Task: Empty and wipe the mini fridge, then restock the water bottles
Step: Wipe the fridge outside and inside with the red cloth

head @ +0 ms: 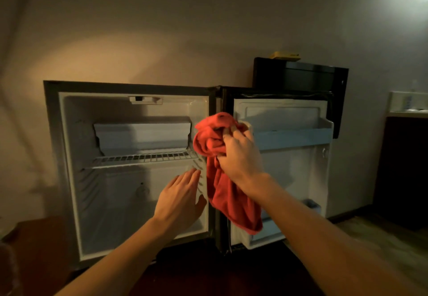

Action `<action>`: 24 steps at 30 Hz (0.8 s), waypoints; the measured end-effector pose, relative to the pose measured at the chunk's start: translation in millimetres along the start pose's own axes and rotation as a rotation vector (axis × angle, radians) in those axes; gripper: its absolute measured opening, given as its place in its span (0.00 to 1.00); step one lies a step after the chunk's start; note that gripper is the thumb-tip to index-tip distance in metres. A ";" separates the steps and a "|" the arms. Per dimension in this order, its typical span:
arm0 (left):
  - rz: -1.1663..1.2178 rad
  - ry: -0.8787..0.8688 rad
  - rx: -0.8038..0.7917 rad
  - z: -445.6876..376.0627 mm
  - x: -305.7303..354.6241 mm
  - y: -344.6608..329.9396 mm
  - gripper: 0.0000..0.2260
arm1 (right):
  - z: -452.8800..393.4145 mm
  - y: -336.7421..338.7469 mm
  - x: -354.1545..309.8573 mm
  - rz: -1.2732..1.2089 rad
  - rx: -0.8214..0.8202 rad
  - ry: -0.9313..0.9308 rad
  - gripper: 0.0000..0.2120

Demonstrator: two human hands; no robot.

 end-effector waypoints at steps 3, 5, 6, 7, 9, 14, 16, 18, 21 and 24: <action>0.005 0.018 -0.023 7.4 -0.9 1.3 0.31 | 7.8 3.7 3.0 -0.072 0.015 0.019 0.22; -0.006 0.023 -0.038 11.4 -2.8 2.1 0.32 | -4.0 13.9 2.0 -0.093 0.072 0.033 0.28; -0.014 0.024 -0.037 13.1 -4.1 3.2 0.32 | -14.8 18.5 1.4 -0.088 0.096 0.037 0.29; -0.018 0.024 -0.037 14.6 -5.7 4.8 0.32 | -26.0 21.9 0.3 -0.076 0.115 0.039 0.30; -0.021 0.030 -0.040 16.6 -10.2 7.4 0.31 | -41.2 21.6 -1.6 -0.052 0.128 0.040 0.31; -0.056 0.057 -0.050 17.7 -17.2 9.0 0.31 | 1.1 -15.9 -0.4 -0.078 0.097 0.011 0.31; -0.054 0.042 -0.057 18.3 -14.0 8.5 0.30 | 30.5 -31.9 1.2 -0.104 0.029 -0.012 0.33; -0.041 0.026 -0.052 18.7 -8.3 8.3 0.28 | 57.7 -44.4 4.2 -0.133 -0.055 -0.039 0.33; -0.021 0.009 -0.035 21.7 2.6 7.4 0.28 | 99.8 -64.0 11.5 -0.110 -0.159 -0.045 0.32; -0.021 0.007 -0.047 26.7 10.9 4.6 0.28 | 135.8 -91.2 21.5 -0.078 -0.253 -0.043 0.36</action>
Point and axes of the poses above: each hand's wrist, its own z-axis away from the middle knuckle, its own y-axis out of the back of the hand, x = y × z, the point moved 1 cm from there along -z, towards the middle knuckle, and after that the axes turned 2 degrees about z, right-handed, at the moved point
